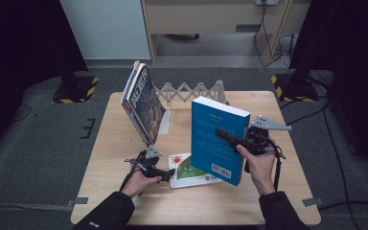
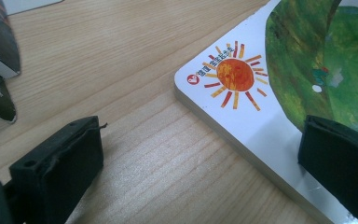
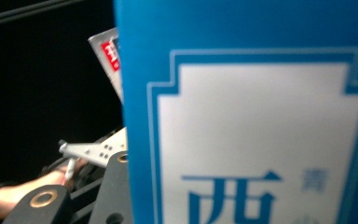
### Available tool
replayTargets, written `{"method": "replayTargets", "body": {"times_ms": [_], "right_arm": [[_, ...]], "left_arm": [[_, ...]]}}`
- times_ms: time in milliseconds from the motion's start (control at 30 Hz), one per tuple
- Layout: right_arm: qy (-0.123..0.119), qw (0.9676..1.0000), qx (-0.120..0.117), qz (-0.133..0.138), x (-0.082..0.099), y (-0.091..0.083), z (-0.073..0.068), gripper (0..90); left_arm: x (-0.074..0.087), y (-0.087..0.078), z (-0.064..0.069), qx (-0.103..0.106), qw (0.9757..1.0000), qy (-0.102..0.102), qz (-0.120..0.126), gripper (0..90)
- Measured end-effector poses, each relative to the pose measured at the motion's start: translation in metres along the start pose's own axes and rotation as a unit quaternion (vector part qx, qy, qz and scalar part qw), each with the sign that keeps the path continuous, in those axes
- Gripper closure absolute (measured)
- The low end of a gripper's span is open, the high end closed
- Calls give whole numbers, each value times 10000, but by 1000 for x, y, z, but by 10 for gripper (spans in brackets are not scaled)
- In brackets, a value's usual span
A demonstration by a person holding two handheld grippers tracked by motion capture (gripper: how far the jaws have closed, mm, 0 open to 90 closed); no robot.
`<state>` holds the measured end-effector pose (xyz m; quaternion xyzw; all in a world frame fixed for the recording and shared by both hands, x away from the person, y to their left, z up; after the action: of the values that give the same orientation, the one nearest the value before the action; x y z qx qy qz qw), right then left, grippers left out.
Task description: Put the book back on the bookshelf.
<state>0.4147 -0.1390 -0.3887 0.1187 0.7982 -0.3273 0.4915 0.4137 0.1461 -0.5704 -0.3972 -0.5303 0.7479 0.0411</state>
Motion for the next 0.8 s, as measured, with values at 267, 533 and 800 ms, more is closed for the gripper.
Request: {"method": "replayTargets", "body": {"times_ms": [267,533,800], "right_arm": [[-61,9996,235,160,-22,11,4,614],[-116,9987,413,258,-44,25,7,614],[-146,9978,556,320,-63,39,12,614]], "left_arm": [[0,0,0,9,10000,1,2,0],[1,0,0,9,10000,-1,7,0],[1,0,0,7,10000,4,2,0]]}}
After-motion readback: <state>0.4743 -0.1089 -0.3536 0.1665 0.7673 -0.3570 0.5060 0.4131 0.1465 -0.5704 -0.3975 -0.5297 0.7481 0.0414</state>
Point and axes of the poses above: each handheld gripper's, and its own axes: y roughly forward along the jaws, x roughly out of its underside, z roughly to its right, the point moved 5 cm from there along y, roughly forward along the jaws, and after that the axes turned 13 degrees about -z, right-handed, at the moved point
